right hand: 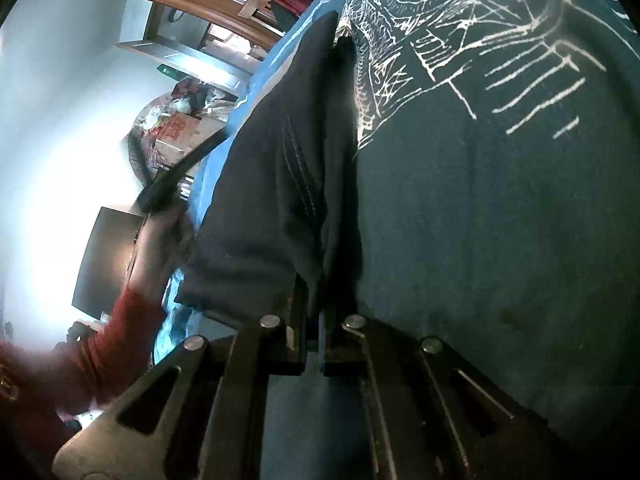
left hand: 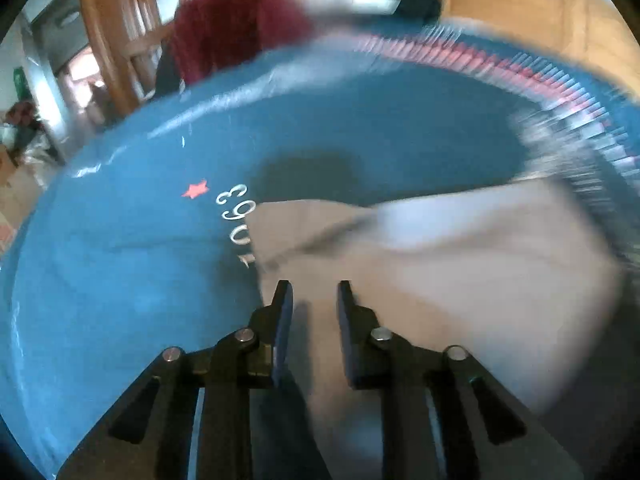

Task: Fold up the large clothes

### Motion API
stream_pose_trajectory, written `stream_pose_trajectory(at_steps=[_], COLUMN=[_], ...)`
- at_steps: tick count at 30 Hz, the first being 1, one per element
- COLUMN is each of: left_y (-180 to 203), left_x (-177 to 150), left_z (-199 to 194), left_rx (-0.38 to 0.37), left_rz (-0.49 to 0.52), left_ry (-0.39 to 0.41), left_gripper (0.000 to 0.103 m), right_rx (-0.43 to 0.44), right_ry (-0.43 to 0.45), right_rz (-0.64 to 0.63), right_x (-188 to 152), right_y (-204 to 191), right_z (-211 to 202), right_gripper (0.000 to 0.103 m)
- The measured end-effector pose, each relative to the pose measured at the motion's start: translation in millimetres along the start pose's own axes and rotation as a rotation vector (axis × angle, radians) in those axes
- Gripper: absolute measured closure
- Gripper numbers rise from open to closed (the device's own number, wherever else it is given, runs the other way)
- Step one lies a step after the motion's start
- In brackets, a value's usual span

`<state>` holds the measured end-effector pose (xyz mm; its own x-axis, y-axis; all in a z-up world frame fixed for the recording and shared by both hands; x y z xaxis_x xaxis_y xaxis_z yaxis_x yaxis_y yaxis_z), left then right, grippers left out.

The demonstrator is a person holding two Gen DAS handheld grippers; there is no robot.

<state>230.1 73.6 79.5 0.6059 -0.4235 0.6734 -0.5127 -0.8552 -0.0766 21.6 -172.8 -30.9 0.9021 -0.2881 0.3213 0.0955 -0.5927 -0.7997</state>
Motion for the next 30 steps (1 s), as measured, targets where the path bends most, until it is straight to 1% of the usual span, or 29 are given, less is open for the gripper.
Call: stream_pose_trajectory(at_steps=[1, 3, 4, 5, 6, 7, 8, 9, 10, 11, 12, 13, 14, 15, 16, 17, 18, 19, 20, 21, 22, 23, 24, 25, 26, 28, 29, 30], left_y=[16, 53, 72, 97, 113, 127, 133, 135, 136, 136, 133, 125, 122, 113, 102, 92, 81, 78, 76, 77, 79, 80, 80, 79, 77, 77, 76, 77], left_x=[-17, -62, -82, -107, -126, -144, -157, -160, -160, -159, -158, -157, -153, -148, -143, -138, -134, -133, -133, -133, -140, -146, -149, -148, -150, -157, -162, -165], left_z=[-27, -73, -85, -91, -89, -87, -94, -100, -108, -122, -130, -140, -149, -153, -152, -152, -143, -137, -124, -111, -94, -87, -89, -92, -100, -110, -114, -116], left_rx=[-0.045, -0.197, -0.244, -0.283, -0.278, -0.222, -0.189, -0.199, -0.2, -0.216, -0.218, -0.208, -0.198, -0.193, -0.178, -0.165, -0.156, -0.16, -0.179, -0.173, -0.15, -0.143, -0.145, -0.148, -0.149, -0.14, -0.136, -0.136], left_rz=[0.03, 0.084, 0.116, 0.182, 0.228, 0.261, 0.26, 0.253, 0.25, 0.236, 0.223, 0.204, 0.173, 0.123, 0.079, 0.038, -0.011, -0.032, -0.054, -0.056, -0.058, -0.058, -0.063, -0.065, -0.061, -0.056, -0.06, -0.065], left_ry=[0.029, 0.038, 0.015, -0.037, -0.076, -0.088, -0.065, -0.086, -0.091, -0.083, -0.07, -0.044, -0.016, 0.014, 0.037, 0.051, 0.05, 0.047, 0.026, -0.004, -0.054, -0.072, -0.058, -0.06, -0.061, -0.058, -0.056, -0.052], left_gripper=[0.083, 0.082, 0.082, 0.081, 0.082, 0.084, 0.084, 0.08, 0.076, 0.075, 0.075, 0.075, 0.075, 0.074, 0.068, 0.066, 0.065, 0.065, 0.065, 0.064, 0.064, 0.065, 0.065, 0.064, 0.064, 0.061, 0.059, 0.057], right_rx=[0.001, 0.0, -0.002, -0.004, -0.007, -0.012, -0.021, -0.053, -0.093, -0.154, -0.195, -0.228, -0.273, -0.313, -0.323, -0.322, -0.32, -0.321, -0.337, -0.357, -0.393, -0.437, -0.483, -0.487, -0.475, -0.488, -0.478, -0.47], right_ry=[0.0, 0.0, -0.001, -0.001, -0.005, -0.01, -0.013, -0.016, -0.02, -0.026, -0.024, -0.011, 0.022, 0.07, 0.103, 0.125, 0.131, 0.124, 0.098, 0.07, 0.026, -0.032, -0.105, -0.124, -0.12, -0.066, -0.03, -0.007], right_rz=[0.001, 0.001, 0.002, 0.003, 0.005, 0.006, 0.008, 0.006, -0.004, -0.027, -0.051, -0.087, -0.137, -0.195, -0.237, -0.273, -0.313, -0.337, -0.352, -0.354, -0.347, -0.319, -0.269, -0.233, -0.224, -0.29, -0.323, -0.349], right_x=[-1, -1, -2, -2, -1, -1, -1, -1, -2, -4, -7, -10, -12, -15, -14, -11, -4, 2, 13, 20, 26, 30, 32, 33, 35, 45, 55, 74], right_y=[0, 0, 0, 0, -1, -2, -4, -9, -17, -31, -44, -58, -76, -97, -112, -125, -136, -140, -139, -133, -123, -106, -87, -77, -81, -103, -113, -119], right_z=[-1, -2, -3, -4, -4, -4, -5, -8, -12, -20, -27, -37, -49, -60, -65, -66, -59, -50, -32, -18, -3, 12, 25, 24, 18, 3, -1, 1], right_gripper=[0.103, 0.103, 0.103, 0.103, 0.103, 0.103, 0.103, 0.103, 0.1, 0.093, 0.091, 0.082, 0.07, 0.064, 0.06, 0.061, 0.062, 0.065, 0.072, 0.077, 0.087, 0.091, 0.098, 0.103, 0.103, 0.102, 0.1, 0.098])
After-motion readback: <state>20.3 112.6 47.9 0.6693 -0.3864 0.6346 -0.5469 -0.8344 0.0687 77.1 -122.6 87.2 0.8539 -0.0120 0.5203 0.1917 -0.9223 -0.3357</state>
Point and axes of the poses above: each gripper's, at about its wrist camera, not at the fingertips, and z roughly the way its jaws point, y to its right, x to its top, the point moved 1 cm from there along z, roughly the way its jaws point, and after that the axes turned 6 degrees about -y, right-handed, at the moved point
